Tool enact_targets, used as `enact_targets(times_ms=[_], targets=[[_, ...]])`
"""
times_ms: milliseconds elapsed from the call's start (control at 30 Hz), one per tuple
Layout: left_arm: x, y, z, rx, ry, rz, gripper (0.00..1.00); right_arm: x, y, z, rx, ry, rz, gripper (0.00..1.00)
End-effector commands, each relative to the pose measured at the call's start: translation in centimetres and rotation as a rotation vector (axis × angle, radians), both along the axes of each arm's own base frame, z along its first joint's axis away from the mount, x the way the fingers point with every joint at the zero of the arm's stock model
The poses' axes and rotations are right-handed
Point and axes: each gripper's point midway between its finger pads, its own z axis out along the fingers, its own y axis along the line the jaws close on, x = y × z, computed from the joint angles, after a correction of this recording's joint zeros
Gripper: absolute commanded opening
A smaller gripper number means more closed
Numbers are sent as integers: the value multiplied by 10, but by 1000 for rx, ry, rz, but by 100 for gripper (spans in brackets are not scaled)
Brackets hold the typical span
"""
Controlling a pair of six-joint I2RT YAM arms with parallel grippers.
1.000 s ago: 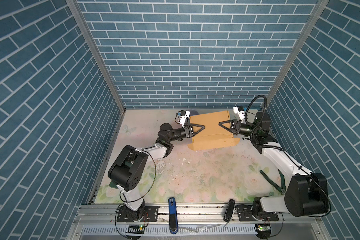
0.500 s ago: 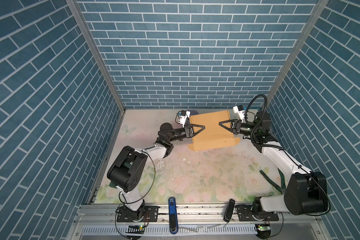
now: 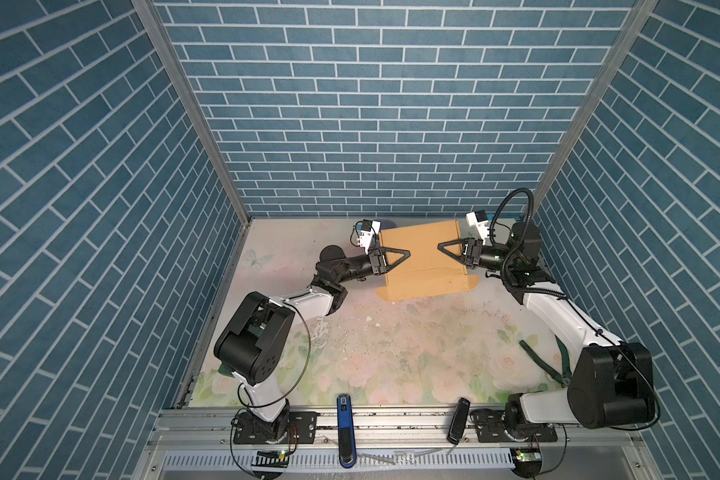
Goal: Fold the paper box
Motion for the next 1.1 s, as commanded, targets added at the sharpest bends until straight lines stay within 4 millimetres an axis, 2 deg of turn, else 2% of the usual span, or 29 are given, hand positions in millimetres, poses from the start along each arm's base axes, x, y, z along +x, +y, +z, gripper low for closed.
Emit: enact_targets(times_ms=[0,67,100,133,367,500,667,867,1067], targets=[[-43,-9,61,-107,-243,-82,38,8,5,-5,-27,39,-57,57],[-39,-5,60,-111,-232,-74,37,9,3,-2,-26,32,-69,66],[-38,-4,59,-113,-226,-72,37,9,2,0,-25,25,-73,75],[-37,-2,57,-115,-218,-71,37,9,1,3,-24,17,-79,81],[-32,5,50,-110,-192,-47,35,8,-7,7,-26,10,-108,99],[-26,13,47,-102,-179,-21,34,7,-15,8,-26,5,-129,99],[-16,22,32,-57,-144,18,34,1,-23,8,-65,-10,-152,99],[-5,27,9,9,-80,64,34,-12,-33,19,-158,-88,-210,99],[3,34,-3,53,-10,99,33,-19,-40,33,-205,-198,-245,99]])
